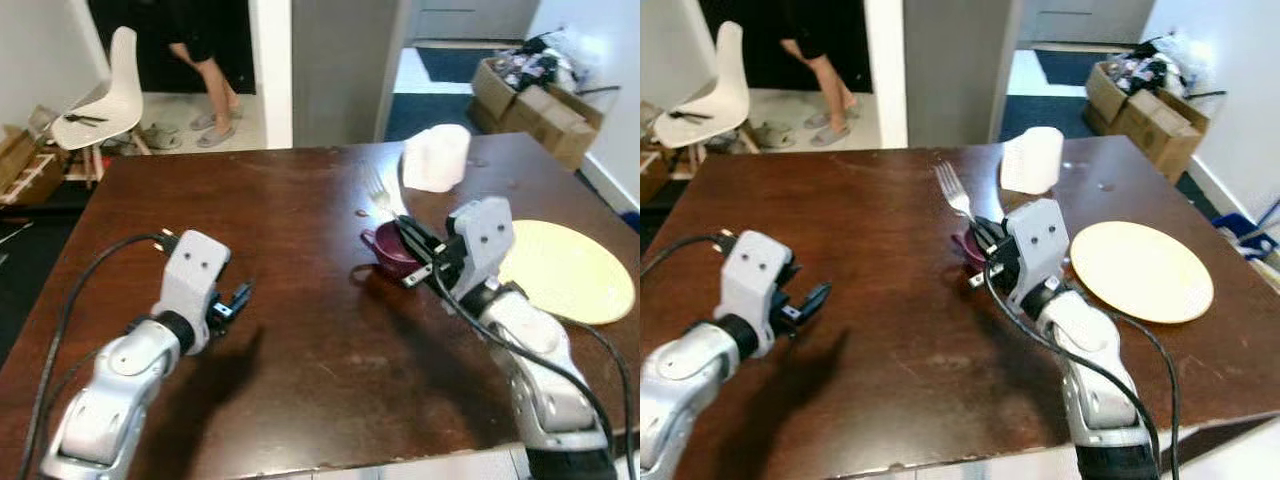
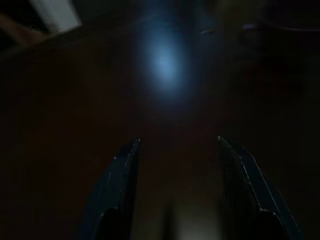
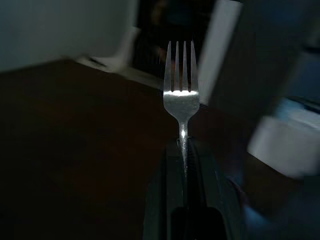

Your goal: Setting the table

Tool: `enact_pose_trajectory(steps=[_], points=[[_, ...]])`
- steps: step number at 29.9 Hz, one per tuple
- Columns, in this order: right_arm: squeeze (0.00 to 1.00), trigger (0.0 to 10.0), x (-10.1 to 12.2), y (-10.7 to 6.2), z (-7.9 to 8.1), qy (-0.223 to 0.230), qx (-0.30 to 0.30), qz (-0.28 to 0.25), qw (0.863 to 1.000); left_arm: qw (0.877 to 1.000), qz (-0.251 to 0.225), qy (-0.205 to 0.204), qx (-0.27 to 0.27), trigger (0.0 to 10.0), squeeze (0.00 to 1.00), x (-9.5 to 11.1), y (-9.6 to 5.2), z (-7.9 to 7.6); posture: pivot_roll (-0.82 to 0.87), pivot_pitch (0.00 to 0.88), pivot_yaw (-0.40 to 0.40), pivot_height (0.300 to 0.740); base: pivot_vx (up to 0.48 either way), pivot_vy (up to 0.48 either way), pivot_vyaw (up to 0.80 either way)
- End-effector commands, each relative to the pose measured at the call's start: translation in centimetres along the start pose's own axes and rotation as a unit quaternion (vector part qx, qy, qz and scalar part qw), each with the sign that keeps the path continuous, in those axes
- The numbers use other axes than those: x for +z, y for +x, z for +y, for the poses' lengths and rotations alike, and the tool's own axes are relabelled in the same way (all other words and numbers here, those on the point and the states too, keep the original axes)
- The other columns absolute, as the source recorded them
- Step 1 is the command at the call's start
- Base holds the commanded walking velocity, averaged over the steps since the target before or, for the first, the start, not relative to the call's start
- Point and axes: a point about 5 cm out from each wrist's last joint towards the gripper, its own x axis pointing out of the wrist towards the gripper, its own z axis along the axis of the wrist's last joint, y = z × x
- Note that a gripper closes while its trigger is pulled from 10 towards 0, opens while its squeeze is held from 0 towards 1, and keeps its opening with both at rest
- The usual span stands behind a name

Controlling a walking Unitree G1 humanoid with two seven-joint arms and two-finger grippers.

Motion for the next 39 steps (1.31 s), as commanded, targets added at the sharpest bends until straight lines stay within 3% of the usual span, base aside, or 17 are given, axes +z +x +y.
enact_pose_trajectory(steps=[1, 14, 19, 22, 25, 30, 34, 39], points=[[0.00, 10.0, 0.0, -0.7, 0.0, -0.003, -0.027, 0.010, 1.000, 1.000, 0.001, -0.002, -0.012, 10.0, 0.00, -0.5, 0.3, -0.4, -0.13, 0.000, 0.132, 0.740, 0.000, 0.000, 0.00], [0.00, 10.0, -1.5, -2.3, 1.7, 0.031, -0.130, 0.029, 0.991, 1.000, -0.012, -0.029, -0.005, 10.0, 0.00, -2.1, 2.4, -2.6, -0.19, 0.000, 0.174, 0.740, 0.000, 0.000, 0.00], [0.00, 10.0, -1.8, -2.3, 2.8, 0.035, -0.110, 0.028, 0.993, 1.000, -0.010, -0.025, 0.001, 10.0, 0.00, -2.6, 2.5, -2.8, -0.19, 0.000, 0.167, 0.740, 0.000, 0.000, 0.00], [0.00, 10.0, -2.4, -2.4, 3.7, 0.062, -0.081, 0.039, 0.994, 1.000, -0.009, -0.024, 0.011, 10.0, 0.00, -2.9, 2.4, -2.7, -0.18, 0.000, 0.146, 0.740, 0.000, 0.000, 0.00], [0.00, 10.0, -3.6, -3.1, 4.8, 0.080, -0.045, 0.071, 0.993, 0.998, -0.009, -0.033, 0.057, 10.0, 0.00, -3.5, 1.9, -1.7, -0.17, 0.000, 0.122, 0.740, 0.000, 0.000, 0.00], [0.00, 10.0, -4.9, -3.9, 4.8, 0.071, -0.047, 0.095, 0.992, 0.993, -0.018, -0.047, 0.103, 10.0, 0.00, -3.9, 1.3, -1.0, -0.17, 0.000, 0.106, 0.740, 0.000, 0.000, 0.00], [0.00, 10.0, -4.9, -4.0, 4.7, 0.073, -0.050, 0.097, 0.991, 0.987, -0.022, -0.075, 0.143, 10.0, 0.00, -4.5, 0.4, -0.2, -0.17, 0.000, 0.080, 0.740, 0.000, 0.000, 0.00], [0.00, 10.0, -4.9, -3.9, 4.7, 0.072, -0.040, 0.098, 0.992, 0.973, -0.042, -0.155, 0.163, 10.0, 0.00, -4.4, 0.2, 0.1, -0.16, 0.000, 0.046, 0.740, 0.000, 0.000, 0.00]])
